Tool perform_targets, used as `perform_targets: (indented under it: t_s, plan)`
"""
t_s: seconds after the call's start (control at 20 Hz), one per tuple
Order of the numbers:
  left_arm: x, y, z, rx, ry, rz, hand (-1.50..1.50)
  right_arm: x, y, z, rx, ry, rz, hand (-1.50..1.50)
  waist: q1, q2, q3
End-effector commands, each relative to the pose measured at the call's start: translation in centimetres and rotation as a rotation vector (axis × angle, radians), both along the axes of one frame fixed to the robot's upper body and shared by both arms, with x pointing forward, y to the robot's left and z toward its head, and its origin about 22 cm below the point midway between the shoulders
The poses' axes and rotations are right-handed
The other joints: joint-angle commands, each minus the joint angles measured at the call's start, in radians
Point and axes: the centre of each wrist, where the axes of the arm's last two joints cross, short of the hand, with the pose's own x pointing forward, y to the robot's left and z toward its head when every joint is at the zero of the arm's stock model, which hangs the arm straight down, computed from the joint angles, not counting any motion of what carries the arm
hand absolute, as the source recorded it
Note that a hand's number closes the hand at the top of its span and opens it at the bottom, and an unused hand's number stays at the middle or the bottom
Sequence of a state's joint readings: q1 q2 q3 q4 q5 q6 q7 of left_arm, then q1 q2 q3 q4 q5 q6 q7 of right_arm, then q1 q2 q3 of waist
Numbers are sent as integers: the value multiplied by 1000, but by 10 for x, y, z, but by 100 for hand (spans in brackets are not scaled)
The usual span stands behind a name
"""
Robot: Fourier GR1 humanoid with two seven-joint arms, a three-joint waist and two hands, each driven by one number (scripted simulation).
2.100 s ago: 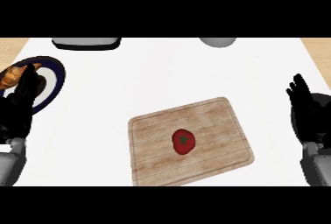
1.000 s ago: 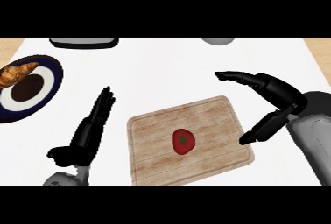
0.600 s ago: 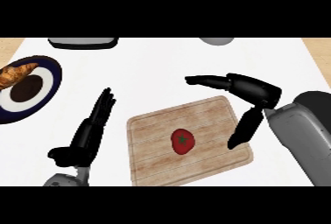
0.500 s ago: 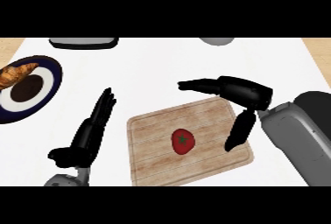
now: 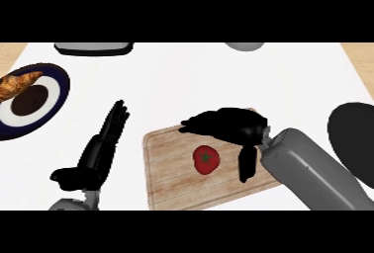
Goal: Pick the tomato from the cutting board and place it in the pan
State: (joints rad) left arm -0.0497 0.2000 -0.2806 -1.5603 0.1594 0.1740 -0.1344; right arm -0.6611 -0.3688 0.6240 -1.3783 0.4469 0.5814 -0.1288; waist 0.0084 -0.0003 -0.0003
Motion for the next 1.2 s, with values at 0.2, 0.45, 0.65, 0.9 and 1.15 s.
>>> perform_targets:
  t_s: [0.2,0.45,0.65,0.9,1.15]
  plan:
    - [3,9,-8,-6,-2,8,0,-8,18,-21,-77,3,-9,-150,-4,1,0]
    - [0,-4,-12,11,-12,-4,0,-7,28,-14,-84,6,-39,-150,-5,0,0]
    - [9,13,-4,5,5,-21,0,-3,2,-31,-56,10,-62,-150,-6,1,0]
    - [10,-9,14,3,3,-10,0,-5,35,-36,-25,33,-57,-150,-4,0,0]
    - [5,12,-9,-1,10,-5,0,-14,31,-73,-68,26,-68,-150,-6,1,0]
